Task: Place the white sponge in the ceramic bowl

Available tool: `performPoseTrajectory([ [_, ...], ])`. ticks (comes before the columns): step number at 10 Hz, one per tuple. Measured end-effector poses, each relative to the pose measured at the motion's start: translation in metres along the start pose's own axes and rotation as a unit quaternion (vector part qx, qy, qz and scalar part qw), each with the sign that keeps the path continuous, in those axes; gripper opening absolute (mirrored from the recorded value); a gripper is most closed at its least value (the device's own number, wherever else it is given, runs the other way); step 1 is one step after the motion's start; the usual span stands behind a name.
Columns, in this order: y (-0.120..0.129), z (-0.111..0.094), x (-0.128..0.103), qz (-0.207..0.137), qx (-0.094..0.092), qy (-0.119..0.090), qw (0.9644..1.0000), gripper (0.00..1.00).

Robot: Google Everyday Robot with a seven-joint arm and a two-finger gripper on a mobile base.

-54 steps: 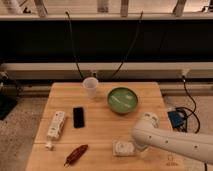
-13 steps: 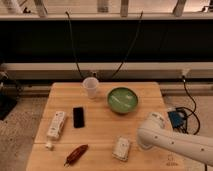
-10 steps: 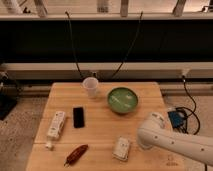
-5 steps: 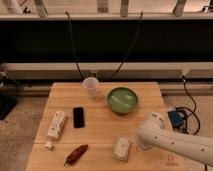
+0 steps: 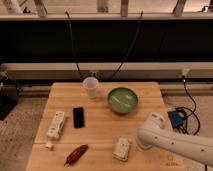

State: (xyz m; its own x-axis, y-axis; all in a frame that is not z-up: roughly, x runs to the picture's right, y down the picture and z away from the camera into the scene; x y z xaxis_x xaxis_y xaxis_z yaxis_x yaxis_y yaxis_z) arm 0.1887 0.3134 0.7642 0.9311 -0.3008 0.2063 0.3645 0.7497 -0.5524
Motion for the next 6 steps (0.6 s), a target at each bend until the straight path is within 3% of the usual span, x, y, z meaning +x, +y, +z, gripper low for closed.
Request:
performPoseTrajectory([
  [2,-0.003,-0.006,-0.004,-0.010,-0.003,-0.003,0.9999,0.54],
  [4,-0.019,-0.038,-0.023,-0.045,-0.005,-0.004,0.9990,0.77],
  [6,-0.031,-0.064,-0.047,-0.075,-0.006,-0.010,0.9971,0.80],
])
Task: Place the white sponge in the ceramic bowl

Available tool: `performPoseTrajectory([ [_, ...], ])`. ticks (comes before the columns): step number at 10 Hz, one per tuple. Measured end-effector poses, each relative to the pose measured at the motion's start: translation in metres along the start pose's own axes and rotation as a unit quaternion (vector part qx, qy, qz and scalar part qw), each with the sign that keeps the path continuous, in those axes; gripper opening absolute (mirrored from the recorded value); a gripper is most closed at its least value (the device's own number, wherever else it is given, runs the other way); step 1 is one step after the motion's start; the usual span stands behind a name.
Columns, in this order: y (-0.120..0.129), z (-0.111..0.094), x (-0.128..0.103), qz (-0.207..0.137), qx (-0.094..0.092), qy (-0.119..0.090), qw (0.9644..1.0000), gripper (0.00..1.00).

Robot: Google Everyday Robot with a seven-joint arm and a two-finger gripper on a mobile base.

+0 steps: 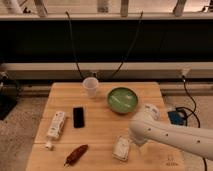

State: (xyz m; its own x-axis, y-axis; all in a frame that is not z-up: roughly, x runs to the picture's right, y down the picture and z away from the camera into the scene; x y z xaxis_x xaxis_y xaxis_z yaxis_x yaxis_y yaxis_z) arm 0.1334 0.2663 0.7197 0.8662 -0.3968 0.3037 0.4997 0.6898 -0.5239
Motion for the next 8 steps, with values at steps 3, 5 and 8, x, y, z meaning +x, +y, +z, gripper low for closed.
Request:
performPoseTrajectory([
  [3,-0.010,-0.009,-0.030,-0.045,0.000,-0.018,0.9988,0.80],
  [5,-0.008,0.014,-0.035,-0.076,0.000,-0.025,0.9968,0.80],
  [8,-0.007,0.044,-0.038,-0.132,0.002,-0.028,0.9908,0.80],
])
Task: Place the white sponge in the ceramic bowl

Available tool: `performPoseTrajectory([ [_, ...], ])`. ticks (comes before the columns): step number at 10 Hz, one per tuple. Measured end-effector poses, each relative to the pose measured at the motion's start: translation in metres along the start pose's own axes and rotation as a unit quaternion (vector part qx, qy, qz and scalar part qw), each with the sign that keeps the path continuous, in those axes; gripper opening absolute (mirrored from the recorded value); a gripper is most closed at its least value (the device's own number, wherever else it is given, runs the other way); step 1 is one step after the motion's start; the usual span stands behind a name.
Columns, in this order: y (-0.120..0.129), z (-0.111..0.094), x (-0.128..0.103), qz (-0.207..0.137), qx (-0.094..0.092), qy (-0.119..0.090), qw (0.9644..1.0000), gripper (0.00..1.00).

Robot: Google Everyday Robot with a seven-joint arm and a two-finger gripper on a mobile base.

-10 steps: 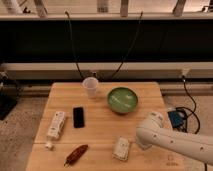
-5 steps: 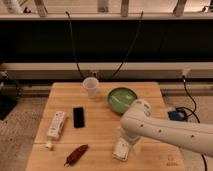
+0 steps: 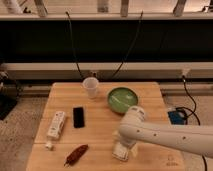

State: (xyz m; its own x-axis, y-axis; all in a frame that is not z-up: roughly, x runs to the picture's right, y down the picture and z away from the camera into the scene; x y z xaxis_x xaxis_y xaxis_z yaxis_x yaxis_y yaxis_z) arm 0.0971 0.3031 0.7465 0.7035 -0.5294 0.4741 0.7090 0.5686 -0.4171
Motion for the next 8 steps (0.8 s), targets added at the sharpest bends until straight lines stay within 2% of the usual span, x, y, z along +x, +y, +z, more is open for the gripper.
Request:
performPoseTrajectory([
  [2,0.0009,0.0067,0.0004,-0.017,0.000,-0.003,0.9999,0.78],
  [4,0.0031,0.0097,-0.0012,-0.032,-0.001,-0.004,0.9995,0.60],
  [8,0.0045,0.0074,-0.0005,-0.033,-0.001,-0.005,0.9994,0.18],
])
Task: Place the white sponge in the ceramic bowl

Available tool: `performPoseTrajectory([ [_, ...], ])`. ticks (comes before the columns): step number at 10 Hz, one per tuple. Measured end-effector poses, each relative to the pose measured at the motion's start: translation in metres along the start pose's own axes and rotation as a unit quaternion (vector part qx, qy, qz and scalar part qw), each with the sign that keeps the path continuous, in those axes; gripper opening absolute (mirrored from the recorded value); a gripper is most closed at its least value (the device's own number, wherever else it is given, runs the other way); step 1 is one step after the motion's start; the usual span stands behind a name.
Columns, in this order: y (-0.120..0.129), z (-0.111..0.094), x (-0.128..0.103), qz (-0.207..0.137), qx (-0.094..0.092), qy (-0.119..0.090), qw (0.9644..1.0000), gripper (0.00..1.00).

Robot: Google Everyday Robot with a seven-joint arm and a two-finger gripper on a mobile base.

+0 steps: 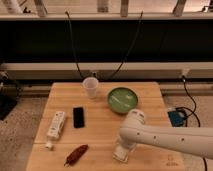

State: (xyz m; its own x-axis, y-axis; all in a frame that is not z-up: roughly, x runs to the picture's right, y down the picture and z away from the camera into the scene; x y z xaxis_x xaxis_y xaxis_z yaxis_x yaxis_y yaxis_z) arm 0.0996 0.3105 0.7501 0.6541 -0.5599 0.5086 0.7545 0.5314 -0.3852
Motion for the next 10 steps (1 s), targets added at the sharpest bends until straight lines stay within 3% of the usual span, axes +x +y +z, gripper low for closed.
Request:
performPoseTrajectory([
  [1,-0.001,-0.004,0.001,0.005,0.001,-0.002,1.0000,0.06],
  [2,-0.003,-0.010,0.003,0.010,0.002,-0.003,0.9999,0.01],
  [5,-0.024,-0.054,0.022,0.034,0.015,0.002,0.9993,0.00],
  [10,-0.092,-0.094,0.064,0.060,0.045,0.024,0.9969,0.00],
])
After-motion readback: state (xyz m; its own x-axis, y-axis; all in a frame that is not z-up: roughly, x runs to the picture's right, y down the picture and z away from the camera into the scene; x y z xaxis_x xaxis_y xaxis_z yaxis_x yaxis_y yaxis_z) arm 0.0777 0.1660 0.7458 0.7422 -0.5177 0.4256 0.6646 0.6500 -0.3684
